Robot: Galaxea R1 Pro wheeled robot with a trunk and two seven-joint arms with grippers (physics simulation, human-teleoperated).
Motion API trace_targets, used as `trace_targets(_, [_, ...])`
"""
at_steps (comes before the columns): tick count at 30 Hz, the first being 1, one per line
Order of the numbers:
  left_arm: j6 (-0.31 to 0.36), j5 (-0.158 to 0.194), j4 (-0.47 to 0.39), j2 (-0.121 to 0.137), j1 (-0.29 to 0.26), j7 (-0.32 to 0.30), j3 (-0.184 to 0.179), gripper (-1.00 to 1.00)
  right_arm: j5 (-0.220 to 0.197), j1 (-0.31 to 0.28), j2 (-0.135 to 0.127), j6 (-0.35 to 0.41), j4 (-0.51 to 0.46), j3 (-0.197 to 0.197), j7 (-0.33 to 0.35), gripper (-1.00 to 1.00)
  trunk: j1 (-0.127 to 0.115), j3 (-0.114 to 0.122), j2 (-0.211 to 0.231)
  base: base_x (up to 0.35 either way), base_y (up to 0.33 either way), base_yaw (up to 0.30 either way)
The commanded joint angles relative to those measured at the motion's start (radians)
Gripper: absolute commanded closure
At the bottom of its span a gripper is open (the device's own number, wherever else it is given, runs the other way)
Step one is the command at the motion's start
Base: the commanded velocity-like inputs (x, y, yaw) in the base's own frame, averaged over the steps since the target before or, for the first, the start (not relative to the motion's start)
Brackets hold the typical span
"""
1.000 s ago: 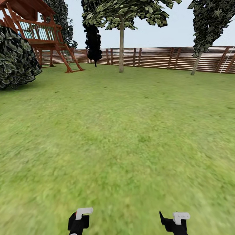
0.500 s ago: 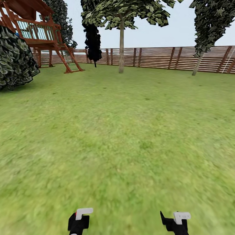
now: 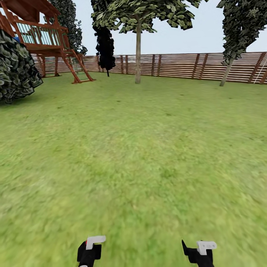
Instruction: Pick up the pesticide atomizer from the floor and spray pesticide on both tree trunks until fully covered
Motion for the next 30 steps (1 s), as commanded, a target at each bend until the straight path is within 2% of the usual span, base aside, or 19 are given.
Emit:
trace_targets(1, [0.0,0.0,0.0,0.0,0.0,0.0,0.0,1.0,0.0,0.0,0.0,0.0,0.0,0.0,0.0,-1.0,0.0,0.0,0.0,0.339,0.0,0.0])
trace_targets(30, [0.0,0.001,0.0,0.0,0.0,0.0,-0.002,1.0,0.0,0.0,0.0,0.0,0.0,-0.001,0.0,-1.0,0.0,0.0,0.0,0.339,0.0,0.0])
